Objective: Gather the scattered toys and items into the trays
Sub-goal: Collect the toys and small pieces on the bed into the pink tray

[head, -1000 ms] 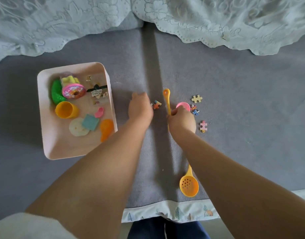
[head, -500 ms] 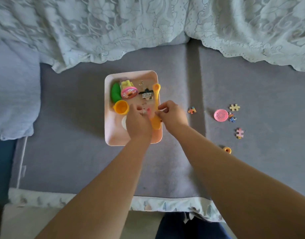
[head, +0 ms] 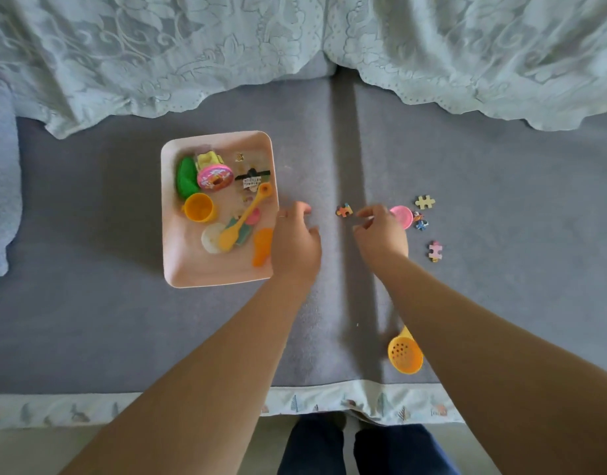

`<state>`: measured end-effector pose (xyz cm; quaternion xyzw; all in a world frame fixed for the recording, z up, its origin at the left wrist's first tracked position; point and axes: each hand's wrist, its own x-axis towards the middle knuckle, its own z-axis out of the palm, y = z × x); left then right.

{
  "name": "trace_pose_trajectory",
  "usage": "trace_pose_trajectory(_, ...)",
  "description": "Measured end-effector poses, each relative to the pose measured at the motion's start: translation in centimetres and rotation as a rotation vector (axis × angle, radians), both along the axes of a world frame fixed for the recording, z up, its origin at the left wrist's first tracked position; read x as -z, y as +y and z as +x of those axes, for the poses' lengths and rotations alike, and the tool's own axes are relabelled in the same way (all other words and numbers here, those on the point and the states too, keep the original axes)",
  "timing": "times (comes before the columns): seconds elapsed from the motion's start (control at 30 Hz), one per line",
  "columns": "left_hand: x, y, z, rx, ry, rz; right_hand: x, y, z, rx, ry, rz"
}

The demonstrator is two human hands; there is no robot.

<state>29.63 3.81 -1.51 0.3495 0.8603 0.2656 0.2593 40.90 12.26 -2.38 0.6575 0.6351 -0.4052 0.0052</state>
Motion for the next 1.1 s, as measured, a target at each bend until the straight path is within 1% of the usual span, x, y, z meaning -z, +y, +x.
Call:
trace_pose_trajectory(0.13, 1.4, 2.1, 2.9, 0.094, -0.054, -0.068, 0.9, 2.0, 3.8, 0.033, -0.114, 0.045)
trace_pose_trajectory(0.2, 2.3, 3.0, 3.3, 0.098, -0.037, -0.124, 1.2, 3.0, 4.6, 0.015, -0.131, 0.067)
trace_pose_trajectory(0.33, 3.8, 5.1, 4.6, 0.096, -0.018, -0.23, 2.6, 4.4, 5.9, -0.103, -0.154, 0.059)
trace_pose_trajectory(0.43, 5.0, 7.2, 4.4, 0.097, 0.002, -0.288, 3.4, 4.9, 5.9, -0.075, -0.161, 0.058)
trace_pose_trajectory(0.57, 6.7, 8.6, 4.0, 0.056, 0.038, -0.361, 4.0, 5.0, 5.8, -0.059, -0.209, 0.027)
trace_pose_trajectory(0.63, 7.4, 8.9, 4.1, 0.027, 0.05, -0.365, 3.9, 5.3, 5.9, -0.096, -0.222, 0.013)
trace_pose_trajectory(0.7, 7.7, 9.0, 4.2, -0.013, 0.016, -0.348, 3.6, 5.4, 5.8, -0.101, -0.212, 0.006)
trace_pose_trajectory(0.77, 7.2, 8.5, 4.2, -0.064, -0.026, -0.301, 3.0, 5.5, 5.0, -0.094, -0.173, 0.012)
trace_pose_trajectory(0.83, 6.2, 7.8, 4.3, -0.117, -0.036, -0.194, 2.2, 5.3, 3.8, -0.081, -0.103, 0.022)
trace_pose_trajectory(0.9, 4.2, 6.2, 3.6, -0.209, 0.0, -0.04, 1.0, 4.7, 1.5, -0.127, 0.021, 0.026)
trace_pose_trajectory(0.97, 2.3, 4.7, 2.7, -0.306, 0.072, 0.07, -0.1, 4.1, -0.8, -0.184, 0.164, 0.016)
trace_pose_trajectory(1.03, 0.4, 2.6, 1.0, -0.461, 0.136, 0.116, -1.5, 2.9, -3.3, -0.281, 0.278, -0.018)
trace_pose_trajectory(1.1, -0.6, 0.5, -0.7, -0.632, 0.186, 0.086, -2.8, 1.8, -5.1, -0.362, 0.352, -0.079)
